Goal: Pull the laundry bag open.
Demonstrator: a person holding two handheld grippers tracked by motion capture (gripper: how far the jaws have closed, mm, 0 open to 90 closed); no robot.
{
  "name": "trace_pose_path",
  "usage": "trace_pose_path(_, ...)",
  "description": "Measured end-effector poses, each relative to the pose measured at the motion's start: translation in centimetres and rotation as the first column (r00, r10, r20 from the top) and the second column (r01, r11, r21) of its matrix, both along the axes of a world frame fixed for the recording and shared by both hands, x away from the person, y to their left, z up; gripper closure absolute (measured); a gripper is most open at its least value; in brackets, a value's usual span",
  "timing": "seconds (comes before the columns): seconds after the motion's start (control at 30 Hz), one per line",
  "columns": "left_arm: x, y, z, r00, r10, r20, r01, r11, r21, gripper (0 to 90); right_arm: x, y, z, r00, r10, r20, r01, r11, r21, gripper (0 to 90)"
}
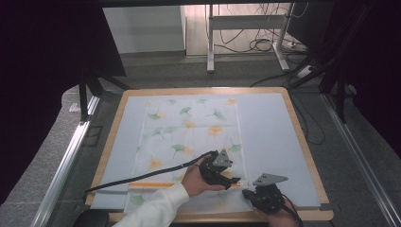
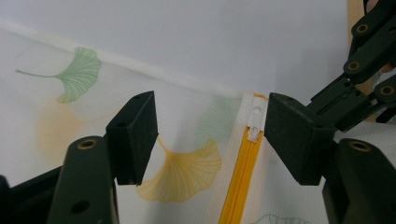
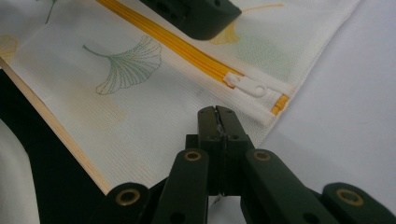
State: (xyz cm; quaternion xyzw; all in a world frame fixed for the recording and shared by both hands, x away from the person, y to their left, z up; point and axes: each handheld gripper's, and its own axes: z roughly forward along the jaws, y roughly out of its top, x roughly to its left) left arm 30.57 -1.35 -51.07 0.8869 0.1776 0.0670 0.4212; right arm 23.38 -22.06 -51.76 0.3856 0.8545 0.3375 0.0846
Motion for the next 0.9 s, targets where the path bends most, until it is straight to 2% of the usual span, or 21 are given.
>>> trace_pose_path(0.07,0.1,-0.1,-0.2,1.0000,-0.008,-0.004,0.008,0.9999,0.006,35.2,0.0,0.0,0.0,1.0000,0.000,-0.001,0.000,1.0000,0.000,88.8)
trace_pose_path(0.1,0.1,-0.2,-0.3,0.9999,-0.013,-0.002,0.013,0.9996,0.023,35.2,0.0,0.0,0.0,1.0000,0.000,-0.002,0.000,1.0000,-0.001,88.8)
trace_pose_path(0.17,-0.3,-0.8,-0.3,0.9991,-0.036,0.024,0.035,0.9980,0.053,35.0,0.0,0.0,0.0,1.0000,-0.001,-0.002,0.001,1.0000,-0.002,88.8)
trace_pose_path(0.23,-0.5,-1.4,-0.3,0.9981,-0.058,0.020,0.058,0.9973,0.045,34.8,0.0,0.0,0.0,1.0000,-0.003,-0.004,0.003,1.0000,0.000,88.8)
trace_pose_path(0.37,-0.5,-2.3,-0.4,0.9979,-0.060,0.023,0.059,0.9968,0.055,35.9,0.0,0.0,0.0,1.0000,0.000,-0.005,0.000,1.0000,-0.001,88.8)
trace_pose_path(0.4,-0.4,-2.3,-0.3,0.9974,-0.068,0.024,0.066,0.9959,0.061,36.4,0.0,0.0,0.0,1.0000,0.001,-0.005,-0.001,1.0000,-0.001,88.8)
trace_pose_path(0.47,-0.4,-2.6,-0.6,0.9982,-0.060,0.002,0.060,0.9975,0.036,36.9,0.0,0.0,0.0,1.0000,0.002,-0.006,-0.002,1.0000,-0.001,88.7)
trace_pose_path(0.67,-0.1,-2.8,-1.3,0.9980,-0.061,-0.014,0.062,0.9963,0.059,39.3,0.0,0.1,-0.1,0.9999,0.005,-0.010,-0.005,1.0000,-0.005,88.8)
trace_pose_path(0.9,0.2,-3.0,-1.8,0.9974,-0.066,-0.029,0.067,0.9956,0.066,47.6,0.1,0.1,-0.1,0.9999,0.005,-0.012,-0.005,1.0000,-0.002,88.7)
